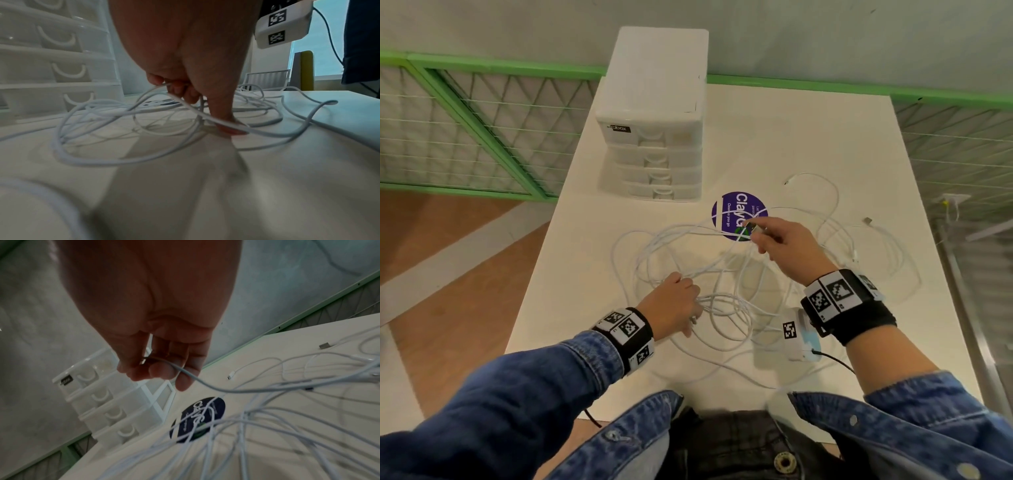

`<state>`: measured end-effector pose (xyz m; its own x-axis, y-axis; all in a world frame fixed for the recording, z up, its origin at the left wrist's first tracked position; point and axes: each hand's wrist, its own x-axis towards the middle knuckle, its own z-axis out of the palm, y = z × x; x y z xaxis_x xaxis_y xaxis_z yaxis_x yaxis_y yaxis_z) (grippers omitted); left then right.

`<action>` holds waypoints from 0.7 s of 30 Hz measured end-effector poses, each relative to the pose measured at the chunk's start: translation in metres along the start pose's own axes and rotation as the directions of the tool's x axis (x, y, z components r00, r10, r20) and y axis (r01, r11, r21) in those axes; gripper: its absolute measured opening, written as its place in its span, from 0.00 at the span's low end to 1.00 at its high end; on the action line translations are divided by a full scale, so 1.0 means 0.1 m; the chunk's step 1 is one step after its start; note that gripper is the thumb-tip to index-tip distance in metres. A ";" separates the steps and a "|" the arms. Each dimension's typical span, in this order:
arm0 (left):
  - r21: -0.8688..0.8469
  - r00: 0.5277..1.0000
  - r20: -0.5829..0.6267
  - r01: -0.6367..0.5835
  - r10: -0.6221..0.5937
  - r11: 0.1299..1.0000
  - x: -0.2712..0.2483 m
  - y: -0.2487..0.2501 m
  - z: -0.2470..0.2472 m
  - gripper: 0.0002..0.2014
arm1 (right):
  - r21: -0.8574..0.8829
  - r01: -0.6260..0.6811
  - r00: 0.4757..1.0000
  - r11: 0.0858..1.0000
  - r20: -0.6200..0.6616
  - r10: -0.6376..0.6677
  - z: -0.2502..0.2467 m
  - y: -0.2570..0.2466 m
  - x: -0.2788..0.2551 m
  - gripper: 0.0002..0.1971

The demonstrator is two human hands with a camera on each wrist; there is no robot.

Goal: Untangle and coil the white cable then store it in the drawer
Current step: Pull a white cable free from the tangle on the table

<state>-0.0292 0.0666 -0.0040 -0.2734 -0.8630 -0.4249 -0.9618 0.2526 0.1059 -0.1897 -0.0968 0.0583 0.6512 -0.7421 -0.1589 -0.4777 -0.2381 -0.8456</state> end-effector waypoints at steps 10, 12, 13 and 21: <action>-0.474 0.788 -0.554 -0.031 -0.270 0.880 0.08 -0.18 -0.26 0.14 | 0.010 0.013 0.994 1.000 0.113 -0.014 0.46 0.09 -0.28 0.11; -0.504 0.755 -0.568 -0.006 -0.326 0.864 0.13 -0.22 -0.37 0.15 | 0.075 0.017 0.994 0.997 0.102 -0.025 0.52 0.03 -0.31 0.11; -0.527 0.744 -0.566 0.004 -0.355 0.850 0.14 -0.23 -0.43 0.14 | 0.080 0.012 0.994 0.997 0.105 -0.020 0.52 0.00 -0.32 0.11; -0.789 0.707 -0.431 0.006 -0.560 0.614 0.15 -0.29 -0.69 0.07 | 0.124 0.008 0.989 0.992 -0.149 0.011 0.35 0.00 -0.32 0.12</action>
<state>-0.0062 0.0159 0.0491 0.3384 -0.9406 0.0275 -0.6049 -0.1951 0.7720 -0.1895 -0.0514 0.0456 0.5506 -0.8299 -0.0904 -0.3956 -0.1640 -0.9036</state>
